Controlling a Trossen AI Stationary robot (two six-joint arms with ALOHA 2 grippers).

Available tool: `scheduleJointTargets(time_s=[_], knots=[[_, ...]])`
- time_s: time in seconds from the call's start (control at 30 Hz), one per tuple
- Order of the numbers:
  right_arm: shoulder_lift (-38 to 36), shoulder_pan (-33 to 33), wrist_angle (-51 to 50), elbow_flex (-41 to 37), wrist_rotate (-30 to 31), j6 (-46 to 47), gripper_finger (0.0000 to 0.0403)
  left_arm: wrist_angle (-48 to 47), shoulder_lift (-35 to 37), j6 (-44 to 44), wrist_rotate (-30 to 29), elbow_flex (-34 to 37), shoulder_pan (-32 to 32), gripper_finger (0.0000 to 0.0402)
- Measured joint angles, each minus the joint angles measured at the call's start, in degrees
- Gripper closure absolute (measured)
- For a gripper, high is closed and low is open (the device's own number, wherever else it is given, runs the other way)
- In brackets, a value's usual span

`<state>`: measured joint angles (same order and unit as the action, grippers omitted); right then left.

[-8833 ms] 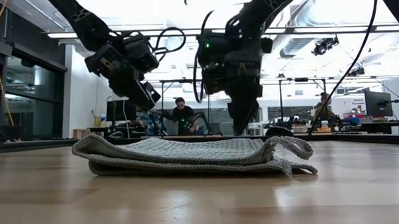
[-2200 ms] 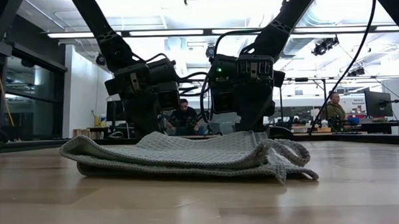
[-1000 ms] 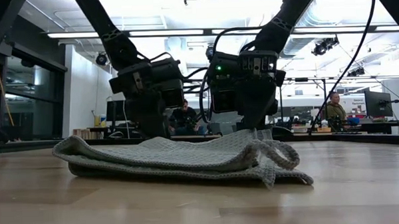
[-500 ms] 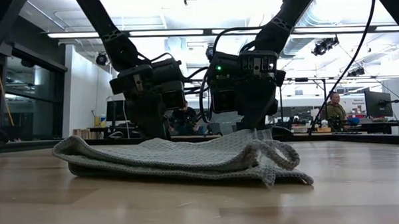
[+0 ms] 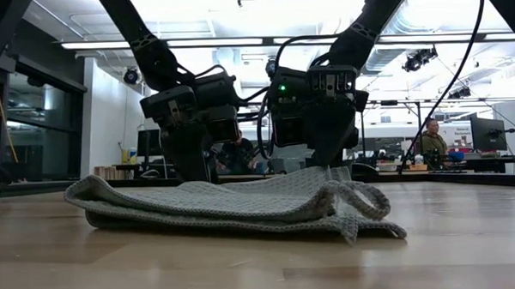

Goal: Fold microfiber towels
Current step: Fold the gray towel

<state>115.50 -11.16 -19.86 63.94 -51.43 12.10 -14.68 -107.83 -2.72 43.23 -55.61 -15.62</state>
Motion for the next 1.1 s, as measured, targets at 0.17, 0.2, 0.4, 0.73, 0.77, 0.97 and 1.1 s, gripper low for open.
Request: scheduleJointTargets(time_s=[0.17,0.2,0.4,0.73,0.77,0.97,1.1], knots=[[0.0,0.33,0.01,0.0,0.31,0.32,0.0229,0.25,-0.04,0.16,-0.42,0.02,-0.06,0.0352],[0.0,0.48,0.01,0.0,0.38,0.36,0.0229,0.36,-0.05,0.19,-0.4,0.03,-0.06,0.0365],[0.0,1.03,0.25,0.02,0.82,2.71,0.026,1.21,-0.11,0.37,-0.34,0.09,-0.09,0.0392],[0.0,1.01,0.18,0.07,0.69,4.4,0.0392,1.2,-0.13,0.14,0.14,0.09,-0.11,0.0399],[0.0,1.02,0.1,0.07,0.81,4.6,0.0392,1.22,-0.13,0.09,0.34,0.1,-0.12,0.0399],[0.0,1.08,0.09,0.07,2.1,6.11,0.0395,1.41,0.02,-0.06,3.41,0.13,-0.13,0.04],[-0.4,1.83,-0.11,0.07,4.07,6.21,0.0395,0.95,0.57,0.15,3.77,0.27,-0.12,0.0401]])
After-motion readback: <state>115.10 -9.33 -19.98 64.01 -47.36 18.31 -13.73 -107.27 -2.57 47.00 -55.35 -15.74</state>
